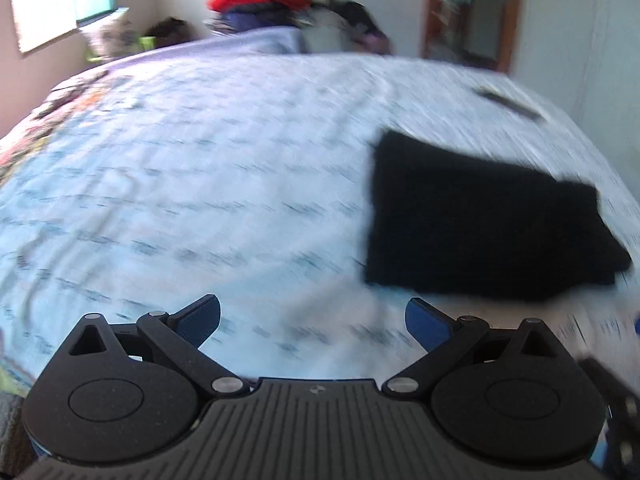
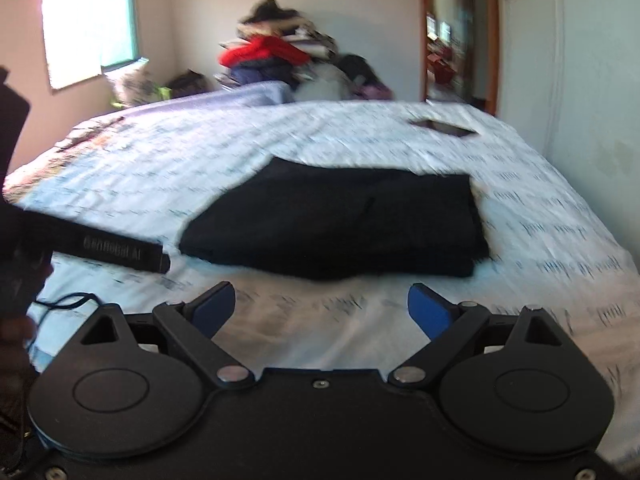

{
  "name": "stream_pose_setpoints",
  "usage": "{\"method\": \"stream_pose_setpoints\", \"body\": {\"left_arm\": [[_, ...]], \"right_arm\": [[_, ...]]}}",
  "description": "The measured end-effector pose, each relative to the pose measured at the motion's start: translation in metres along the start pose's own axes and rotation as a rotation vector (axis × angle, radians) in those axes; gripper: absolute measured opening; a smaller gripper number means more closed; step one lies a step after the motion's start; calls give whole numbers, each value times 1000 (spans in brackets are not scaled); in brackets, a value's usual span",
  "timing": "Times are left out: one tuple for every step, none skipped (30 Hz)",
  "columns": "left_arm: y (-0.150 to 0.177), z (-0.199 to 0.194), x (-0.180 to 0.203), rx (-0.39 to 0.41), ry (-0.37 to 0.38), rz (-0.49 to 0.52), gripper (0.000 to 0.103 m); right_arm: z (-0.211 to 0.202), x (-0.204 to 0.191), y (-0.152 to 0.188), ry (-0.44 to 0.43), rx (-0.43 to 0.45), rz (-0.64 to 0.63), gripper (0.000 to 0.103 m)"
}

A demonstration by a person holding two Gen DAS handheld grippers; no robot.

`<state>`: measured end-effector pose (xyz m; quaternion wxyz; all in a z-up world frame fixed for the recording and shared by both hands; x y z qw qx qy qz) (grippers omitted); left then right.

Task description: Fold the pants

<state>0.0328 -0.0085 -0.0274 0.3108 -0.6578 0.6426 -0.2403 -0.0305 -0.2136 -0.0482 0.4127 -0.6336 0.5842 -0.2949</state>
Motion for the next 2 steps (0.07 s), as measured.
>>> {"method": "stream_pose_setpoints", "body": {"left_arm": [[-8,1,-17,6,-26,-51,100],[-17,4,-39,7,-52,-111,100]], "right_arm": [[5,-6,-4,-38,6,-40,95],[11,-14,-8,-75,4,-84,95]]}}
Point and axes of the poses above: each gripper's, at about its wrist camera, not at the fingertips, and z roughly the way its jaws point, x to its right, y to its underside, the point moved 3 cm from there along z, roughly the way its jaws point, and after that the axes turned 3 degrees about -y, right-handed, at the moved point
